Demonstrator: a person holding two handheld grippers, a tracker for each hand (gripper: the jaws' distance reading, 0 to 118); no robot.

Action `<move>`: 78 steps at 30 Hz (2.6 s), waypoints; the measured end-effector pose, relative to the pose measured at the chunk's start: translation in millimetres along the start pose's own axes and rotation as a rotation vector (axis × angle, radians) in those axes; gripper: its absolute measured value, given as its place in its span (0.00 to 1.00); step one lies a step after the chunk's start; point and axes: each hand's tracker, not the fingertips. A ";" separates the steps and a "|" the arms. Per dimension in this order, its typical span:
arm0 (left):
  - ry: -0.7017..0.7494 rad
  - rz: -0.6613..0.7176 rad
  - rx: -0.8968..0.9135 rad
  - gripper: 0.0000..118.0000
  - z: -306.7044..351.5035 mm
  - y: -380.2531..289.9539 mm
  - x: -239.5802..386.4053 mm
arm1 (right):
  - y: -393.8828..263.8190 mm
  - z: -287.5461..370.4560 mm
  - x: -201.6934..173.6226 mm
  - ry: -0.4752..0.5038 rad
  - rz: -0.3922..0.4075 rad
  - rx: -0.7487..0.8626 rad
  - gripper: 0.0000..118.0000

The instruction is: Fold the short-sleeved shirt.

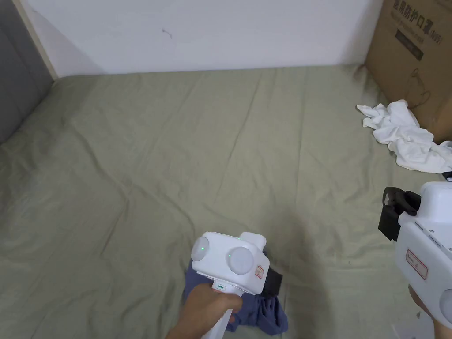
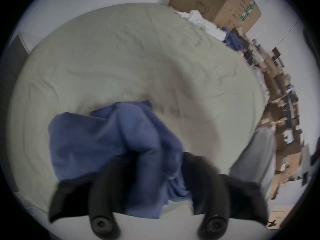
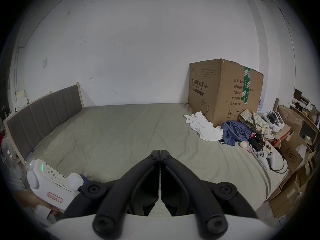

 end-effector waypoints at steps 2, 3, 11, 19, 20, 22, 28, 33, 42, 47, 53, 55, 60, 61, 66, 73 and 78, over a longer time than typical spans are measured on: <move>-0.067 0.037 0.043 0.73 15.4 0.8 -2.7 | 1.0 -0.4 -0.9 -0.001 0.002 0.002 0.02; -0.055 0.042 0.080 0.74 25.8 0.9 -5.0 | 2.2 0.0 -2.4 0.000 0.002 0.003 0.02; 0.045 0.077 0.420 0.85 98.5 -14.4 -50.7 | 11.1 3.2 -10.7 0.013 0.004 0.029 0.02; 0.171 0.117 0.531 0.58 80.1 -45.0 -87.1 | 9.2 2.2 -17.0 0.026 0.010 0.020 0.02; 0.168 0.114 0.529 0.36 74.0 -49.0 -87.3 | 8.3 2.0 -17.0 0.025 0.012 0.018 0.02; 0.157 0.108 0.508 0.08 55.1 -54.1 -84.5 | 7.1 1.8 -16.8 0.025 0.011 0.012 0.02; 0.133 0.069 0.469 0.03 14.7 -69.3 -55.3 | 4.7 4.2 -10.8 0.014 0.014 0.003 0.02; 0.126 0.001 0.428 0.03 -7.0 -63.2 -28.1 | 3.1 4.7 -0.1 -0.008 0.014 -0.007 0.03; 0.141 -0.066 0.403 0.03 -21.4 -56.7 0.5 | 0.5 6.8 13.1 -0.038 0.005 -0.015 0.02; 0.143 -0.112 0.390 0.03 -30.7 -52.6 14.8 | 0.3 5.9 14.0 -0.043 0.003 -0.016 0.03; 0.113 -0.101 0.443 0.03 -7.7 -49.5 15.3 | 3.7 8.3 8.6 -0.031 0.008 -0.006 0.03; 0.092 -0.076 0.505 0.03 15.1 -45.9 10.1 | 7.1 10.6 4.5 -0.018 0.009 0.009 0.03; 0.147 -0.086 0.684 0.03 85.2 -35.4 -7.3 | 19.7 19.2 -12.2 0.012 0.013 0.060 0.03; 0.166 -0.090 0.716 0.03 99.8 -33.7 -11.4 | 22.3 21.2 -16.3 0.017 0.013 0.073 0.03; 0.261 -0.085 0.865 0.03 161.5 -30.4 -35.2 | 34.1 31.5 -36.7 0.043 0.019 0.135 0.03; 0.400 -0.025 1.036 0.03 221.3 -43.5 -66.3 | 39.9 38.7 -63.6 0.060 0.020 0.206 0.03; 0.493 -0.010 1.080 0.03 237.4 -58.1 -87.3 | 34.2 36.9 -74.3 0.073 0.021 0.225 0.03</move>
